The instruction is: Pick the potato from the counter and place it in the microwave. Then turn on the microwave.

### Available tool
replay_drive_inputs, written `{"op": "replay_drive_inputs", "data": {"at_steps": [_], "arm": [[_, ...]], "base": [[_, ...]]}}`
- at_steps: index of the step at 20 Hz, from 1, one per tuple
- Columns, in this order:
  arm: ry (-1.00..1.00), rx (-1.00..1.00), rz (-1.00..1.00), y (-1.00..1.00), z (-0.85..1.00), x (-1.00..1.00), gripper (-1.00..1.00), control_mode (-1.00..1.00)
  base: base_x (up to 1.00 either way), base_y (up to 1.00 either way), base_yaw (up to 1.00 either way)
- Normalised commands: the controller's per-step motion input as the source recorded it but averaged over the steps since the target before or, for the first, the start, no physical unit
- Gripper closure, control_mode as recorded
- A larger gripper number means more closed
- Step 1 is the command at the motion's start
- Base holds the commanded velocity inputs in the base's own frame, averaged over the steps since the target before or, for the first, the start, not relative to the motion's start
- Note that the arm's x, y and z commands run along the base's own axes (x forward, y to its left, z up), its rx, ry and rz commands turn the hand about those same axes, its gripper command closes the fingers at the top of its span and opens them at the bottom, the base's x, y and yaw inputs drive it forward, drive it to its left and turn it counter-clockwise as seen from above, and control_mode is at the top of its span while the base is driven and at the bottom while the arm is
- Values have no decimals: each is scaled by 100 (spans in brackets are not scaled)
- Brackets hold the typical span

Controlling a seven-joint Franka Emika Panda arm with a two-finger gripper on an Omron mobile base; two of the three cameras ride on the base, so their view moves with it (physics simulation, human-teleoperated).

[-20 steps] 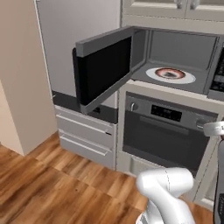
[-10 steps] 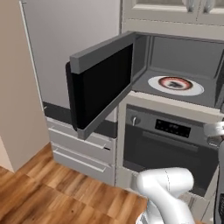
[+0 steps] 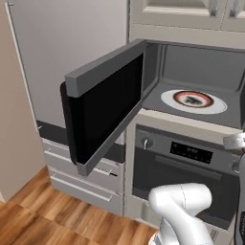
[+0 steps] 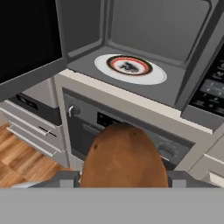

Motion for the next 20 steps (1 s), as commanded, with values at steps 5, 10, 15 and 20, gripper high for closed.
{"op": "replay_drive_inputs", "data": {"at_steps": [5,10,15,20], "arm": [[0,0,0,0,0,0,100,100],[0,0,0,0,0,0,100,100],[0,0,0,0,0,0,100,100],[0,0,0,0,0,0,100,100]], "base": [[44,0,-14],[19,1,-12],[12,16,-2],[29,31,0]]}}
